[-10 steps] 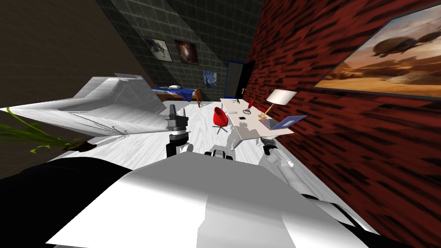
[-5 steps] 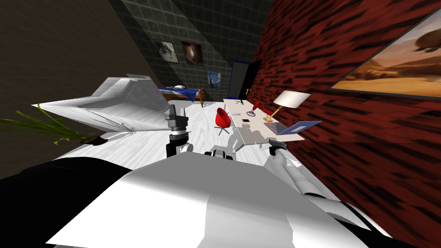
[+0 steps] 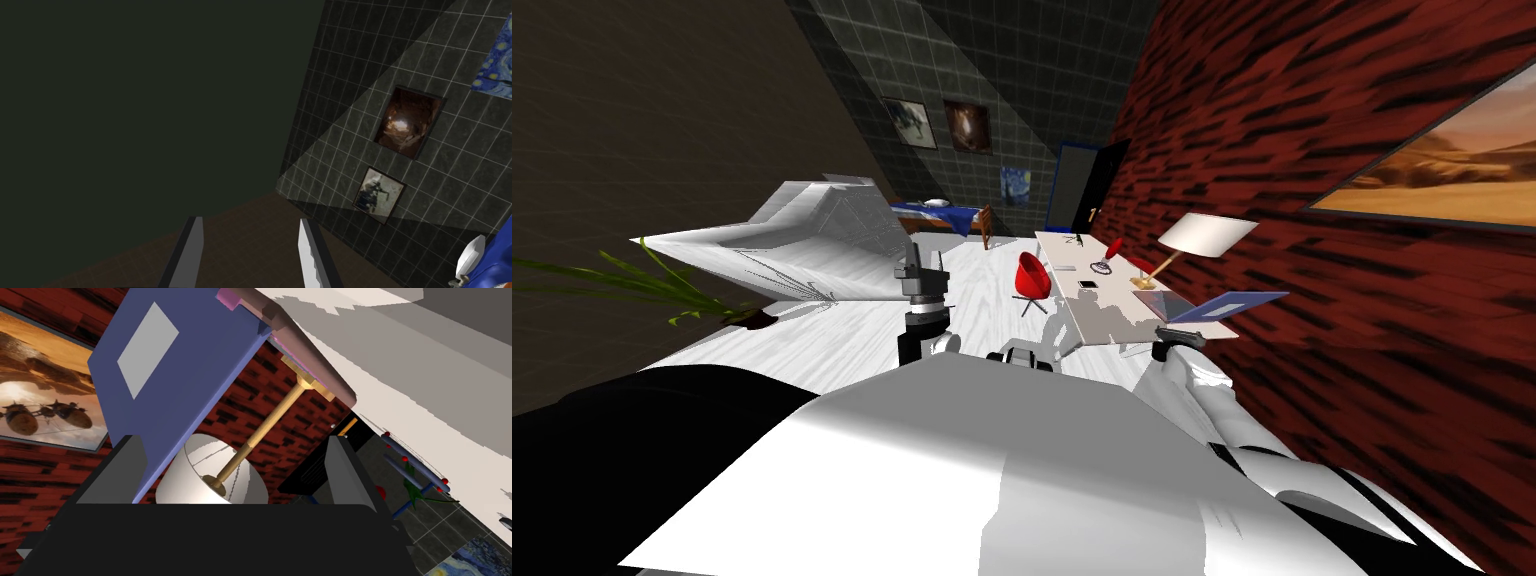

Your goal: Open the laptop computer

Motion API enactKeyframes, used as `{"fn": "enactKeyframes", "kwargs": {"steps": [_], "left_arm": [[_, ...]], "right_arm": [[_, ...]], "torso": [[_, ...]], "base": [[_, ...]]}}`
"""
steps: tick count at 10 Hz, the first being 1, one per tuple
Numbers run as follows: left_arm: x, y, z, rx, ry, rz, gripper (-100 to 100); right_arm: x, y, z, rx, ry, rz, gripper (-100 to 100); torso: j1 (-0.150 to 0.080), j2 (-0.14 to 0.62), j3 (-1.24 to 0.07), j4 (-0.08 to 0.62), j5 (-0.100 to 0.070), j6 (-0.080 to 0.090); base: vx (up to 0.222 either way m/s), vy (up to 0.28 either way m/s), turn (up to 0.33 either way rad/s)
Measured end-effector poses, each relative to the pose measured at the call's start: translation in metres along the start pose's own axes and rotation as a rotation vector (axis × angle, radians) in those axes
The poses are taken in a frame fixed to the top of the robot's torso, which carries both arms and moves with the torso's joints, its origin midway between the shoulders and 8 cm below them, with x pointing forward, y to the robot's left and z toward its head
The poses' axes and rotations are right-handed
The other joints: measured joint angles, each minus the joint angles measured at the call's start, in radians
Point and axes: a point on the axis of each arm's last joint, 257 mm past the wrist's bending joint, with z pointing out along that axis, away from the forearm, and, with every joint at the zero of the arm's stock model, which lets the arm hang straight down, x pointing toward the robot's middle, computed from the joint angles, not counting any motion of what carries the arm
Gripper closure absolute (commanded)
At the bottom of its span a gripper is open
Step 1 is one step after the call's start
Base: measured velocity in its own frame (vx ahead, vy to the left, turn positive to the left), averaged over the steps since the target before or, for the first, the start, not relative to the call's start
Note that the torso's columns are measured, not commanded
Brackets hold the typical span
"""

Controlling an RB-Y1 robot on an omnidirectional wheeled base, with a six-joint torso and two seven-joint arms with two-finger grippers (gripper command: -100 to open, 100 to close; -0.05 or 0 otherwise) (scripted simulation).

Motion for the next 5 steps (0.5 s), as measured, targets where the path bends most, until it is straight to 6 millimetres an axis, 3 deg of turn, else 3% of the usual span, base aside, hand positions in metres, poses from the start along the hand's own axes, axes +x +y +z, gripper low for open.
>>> {"fn": "enactKeyframes", "kwargs": {"steps": [1,3,5], "left_arm": [[0.0,0.0,0.0,0.0,0.0,0.0,0],[0.0,0.0,0.0,0.0,0.0,0.0,0],[0.0,0.0,0.0,0.0,0.0,0.0,0]], "right_arm": [[-0.007,-0.021,0.005,0.036,-0.001,-0.022,-100],[0.001,-0.036,0.009,0.07,0.011,-0.046,-100],[0.005,-0.078,0.016,0.156,0.03,-0.109,-100]], "torso": [[0.0,-0.002,-0.001,0.0,0.001,0.0],[0.0,0.003,0.001,0.001,0.0,0.001],[-0.001,-0.001,-0.001,0.0,0.0,-0.001]], "base": [[0.078,-0.007,0.078],[0.038,0.003,0.052],[0.11,-0.021,0.193]]}}
